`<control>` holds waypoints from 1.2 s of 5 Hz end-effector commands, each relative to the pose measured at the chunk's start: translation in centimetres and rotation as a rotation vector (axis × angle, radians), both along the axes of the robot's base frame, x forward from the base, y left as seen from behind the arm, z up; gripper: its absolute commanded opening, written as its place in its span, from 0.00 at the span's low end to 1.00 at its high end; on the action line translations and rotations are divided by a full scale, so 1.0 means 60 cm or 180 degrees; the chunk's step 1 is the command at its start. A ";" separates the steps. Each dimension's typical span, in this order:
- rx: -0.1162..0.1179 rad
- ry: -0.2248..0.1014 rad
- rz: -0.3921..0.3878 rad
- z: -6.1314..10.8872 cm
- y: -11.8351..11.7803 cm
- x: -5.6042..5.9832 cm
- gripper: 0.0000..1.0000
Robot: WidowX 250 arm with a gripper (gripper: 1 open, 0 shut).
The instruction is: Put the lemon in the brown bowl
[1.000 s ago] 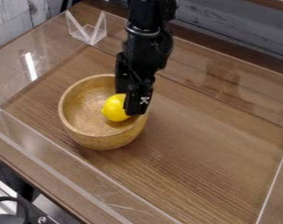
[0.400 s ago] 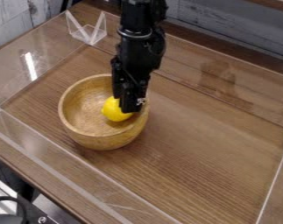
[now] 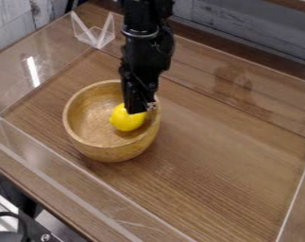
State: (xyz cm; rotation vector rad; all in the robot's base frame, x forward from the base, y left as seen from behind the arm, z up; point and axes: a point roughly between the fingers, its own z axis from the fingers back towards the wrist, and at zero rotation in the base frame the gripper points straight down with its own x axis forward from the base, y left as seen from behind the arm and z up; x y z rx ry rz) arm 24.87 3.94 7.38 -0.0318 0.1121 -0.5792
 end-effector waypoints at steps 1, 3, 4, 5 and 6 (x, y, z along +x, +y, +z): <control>-0.0001 -0.0233 0.0078 0.026 0.007 0.008 0.00; -0.0062 -0.0295 0.0211 0.027 0.010 0.009 0.00; -0.0090 -0.0321 0.0278 0.027 0.012 0.010 0.00; -0.0116 -0.0343 0.0342 0.028 0.014 0.010 0.00; -0.0139 -0.0362 0.0399 0.028 0.016 0.011 0.00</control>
